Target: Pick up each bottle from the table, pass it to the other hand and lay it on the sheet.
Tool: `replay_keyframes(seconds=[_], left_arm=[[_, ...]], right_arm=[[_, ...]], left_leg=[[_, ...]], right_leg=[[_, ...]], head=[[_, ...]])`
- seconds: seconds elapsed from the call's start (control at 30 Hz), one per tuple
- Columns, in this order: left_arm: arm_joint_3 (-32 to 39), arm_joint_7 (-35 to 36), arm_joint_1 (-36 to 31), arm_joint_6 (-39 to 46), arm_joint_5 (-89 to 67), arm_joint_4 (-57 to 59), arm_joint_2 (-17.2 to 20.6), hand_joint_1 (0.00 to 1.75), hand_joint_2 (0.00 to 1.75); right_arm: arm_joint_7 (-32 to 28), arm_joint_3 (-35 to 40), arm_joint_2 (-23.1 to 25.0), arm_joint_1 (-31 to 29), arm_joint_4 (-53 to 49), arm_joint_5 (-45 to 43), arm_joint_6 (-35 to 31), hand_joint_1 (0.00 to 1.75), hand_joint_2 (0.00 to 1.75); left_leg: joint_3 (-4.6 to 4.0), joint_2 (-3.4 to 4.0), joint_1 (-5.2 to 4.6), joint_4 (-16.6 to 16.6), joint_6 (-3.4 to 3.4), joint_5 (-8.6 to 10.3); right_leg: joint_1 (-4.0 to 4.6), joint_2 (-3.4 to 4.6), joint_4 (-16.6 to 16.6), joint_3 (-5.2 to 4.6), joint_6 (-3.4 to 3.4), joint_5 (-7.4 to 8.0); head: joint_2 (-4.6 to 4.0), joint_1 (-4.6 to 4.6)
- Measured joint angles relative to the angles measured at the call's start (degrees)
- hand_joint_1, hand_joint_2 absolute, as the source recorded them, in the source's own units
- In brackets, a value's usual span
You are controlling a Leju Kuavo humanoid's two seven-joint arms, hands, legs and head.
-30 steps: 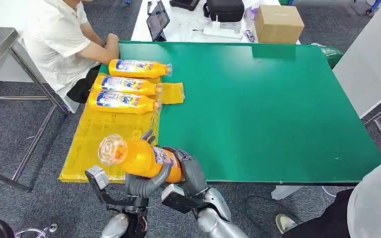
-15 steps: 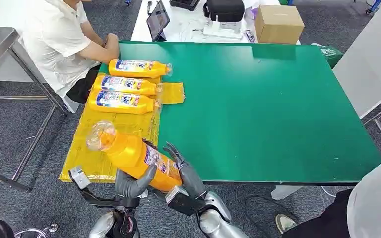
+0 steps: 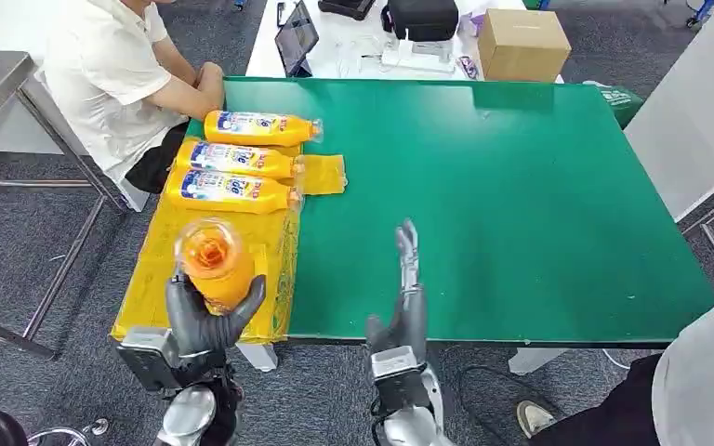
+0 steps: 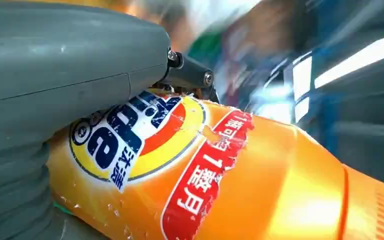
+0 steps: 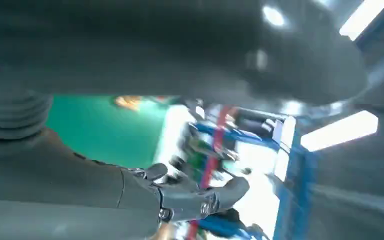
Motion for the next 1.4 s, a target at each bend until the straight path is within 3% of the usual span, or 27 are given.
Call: replay_keyframes(seconds=[0.23, 0.43, 0.6, 0.7, 0.83, 0.87, 0.97, 1.0, 1.03, 1.07, 1.1, 1.17, 1.3, 1.4], left_arm=[[6.43, 1.99, -0.95, 3.92, -16.71, 1.88, 0.55, 1.75, 1.75], [7.91, 17.47, -4.53, -0.56, -38.53, 11.09, 2.09, 1.75, 1.75], [6.97, 26.08, -11.51, -7.05, -50.77, 26.27, 4.54, 1.75, 1.75], [6.40, 27.73, -16.26, -9.97, -52.25, 34.54, 5.16, 1.75, 1.75], [6.23, 28.57, -20.72, -11.20, -52.27, 41.32, 5.53, 1.45, 1.75], [6.14, 28.70, -21.50, -11.14, -52.27, 42.44, 5.59, 1.29, 1.75], [6.16, 28.92, -23.34, -10.85, -51.63, 45.64, 5.59, 1.29, 1.75], [6.20, 28.94, -23.81, -10.68, -51.52, 46.46, 5.59, 0.86, 1.75], [6.18, 28.96, -24.22, -10.52, -51.52, 47.15, 5.62, 0.59, 1.75], [6.18, 28.96, -24.58, -10.46, -51.50, 47.91, 5.60, 0.56, 1.75], [6.18, 28.96, -24.82, -10.44, -51.50, 48.35, 5.59, 0.23, 1.75], [6.18, 28.96, -25.24, -10.63, -51.50, 49.13, 5.59, 0.02, 1.75], [6.21, 28.15, -26.10, -13.55, -50.56, 50.47, 5.51, 0.00, 1.75], [6.40, 25.49, -26.93, -21.45, -47.53, 50.75, 5.31, 0.00, 1.75]], right_arm=[[0.02, -3.21, -0.52, 1.88, -5.35, -0.02, 2.78, 0.00, 0.00], [0.02, -3.71, -0.50, 2.21, -5.17, -1.51, 7.31, 0.00, 0.00], [0.04, -3.91, -0.09, 1.76, -3.99, -1.49, 12.00, 0.00, 0.00], [0.04, -3.95, 0.28, 1.68, -2.88, -1.12, 13.86, 0.00, 0.00], [0.04, -3.98, 0.64, 1.56, -1.61, -0.90, 14.60, 0.00, 0.00], [0.04, -3.98, 0.68, 1.54, -1.30, -0.88, 14.64, 0.00, 0.00], [0.04, -4.02, 0.74, 1.55, -0.36, -0.74, 14.45, 0.00, 0.00], [0.04, -4.02, 0.74, 1.56, -0.08, -0.72, 14.32, 0.00, 0.00], [0.04, -4.04, 0.74, 1.56, 0.23, -0.72, 14.08, 0.00, 0.00], [0.04, -4.04, 0.74, 1.55, 0.51, -0.72, 13.92, 0.00, 0.00], [0.04, -4.06, 0.74, 1.56, 0.71, -0.72, 13.86, 0.00, 0.00], [0.04, -4.06, 0.77, 1.55, 1.08, -0.61, 13.62, 0.00, 0.00], [0.04, -4.08, 0.74, 1.55, 2.00, -0.70, 13.20, 0.00, 0.00], [0.04, -4.08, 0.72, 1.53, 2.44, -0.72, 12.96, 0.00, 0.00]], left_leg=[[0.03, 0.01, 0.00, 0.00, 0.00, 0.00], [0.03, 0.04, 0.00, 0.00, -0.01, 0.02], [0.03, -0.03, 0.01, 0.00, -0.04, 0.06], [0.12, -0.06, 0.00, -0.01, -0.04, 0.06], [0.46, -0.10, -0.01, -0.04, -0.07, 0.04], [0.52, -0.10, -0.01, -0.04, -0.07, 0.04], [0.70, -0.09, 0.00, -0.06, -0.08, 0.05], [0.74, -0.09, 0.00, -0.06, -0.11, 0.07], [0.75, -0.09, 0.01, -0.07, -0.13, 0.09], [0.77, -0.09, 0.01, -0.07, -0.15, 0.12], [0.80, -0.08, 0.01, -0.07, -0.16, 0.14], [0.82, -0.06, 0.01, -0.07, -0.17, 0.16], [0.86, -0.01, 0.01, -0.06, -0.20, 0.20], [0.85, -0.03, 0.01, -0.06, -0.20, 0.20]], right_leg=[[0.00, 0.01, 0.00, 0.00, 0.00, 0.00], [0.00, 0.01, 0.01, -0.01, -0.01, 0.01], [0.00, -0.01, 0.05, 0.02, -0.01, 0.01], [-0.01, -0.03, 0.07, 0.16, -0.01, 0.01], [-0.01, -0.11, 0.07, 0.47, -0.02, -0.01], [-0.01, -0.11, 0.07, 0.51, -0.03, -0.01], [0.01, -0.12, 0.07, 0.68, -0.05, -0.03], [0.01, -0.11, 0.07, 0.71, -0.05, -0.02], [0.02, -0.11, 0.08, 0.72, -0.07, -0.01], [0.02, -0.11, 0.09, 0.73, -0.09, 0.01], [0.02, -0.11, 0.10, 0.74, -0.16, 0.06], [0.03, -0.11, 0.11, 0.73, -0.22, 0.11], [0.03, -0.09, 0.12, 0.73, -0.23, 0.13], [0.03, -0.10, 0.12, 0.78, -0.21, 0.12]], head=[[0.00, -0.04], [0.00, -0.04], [0.00, -0.02], [0.00, 0.02], [0.00, -0.04], [0.00, -0.04], [0.00, -0.04], [0.00, -0.02], [0.00, 0.00], [0.00, -0.02], [0.00, -0.02], [0.00, -0.02], [0.00, 0.00], [0.00, -0.07]])
